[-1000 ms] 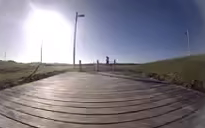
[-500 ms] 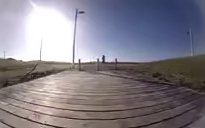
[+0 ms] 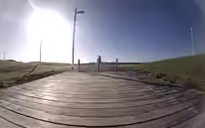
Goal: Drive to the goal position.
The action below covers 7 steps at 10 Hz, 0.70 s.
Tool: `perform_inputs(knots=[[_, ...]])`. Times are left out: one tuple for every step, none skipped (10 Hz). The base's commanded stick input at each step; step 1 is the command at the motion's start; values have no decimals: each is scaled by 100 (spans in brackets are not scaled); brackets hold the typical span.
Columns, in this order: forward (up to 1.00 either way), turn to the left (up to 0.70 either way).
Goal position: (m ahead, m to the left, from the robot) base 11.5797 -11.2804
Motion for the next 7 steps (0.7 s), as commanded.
perform_inputs(knots=[[70,0],[70,0],[70,0],[70,0],[70,0],[70,0],[70,0]])
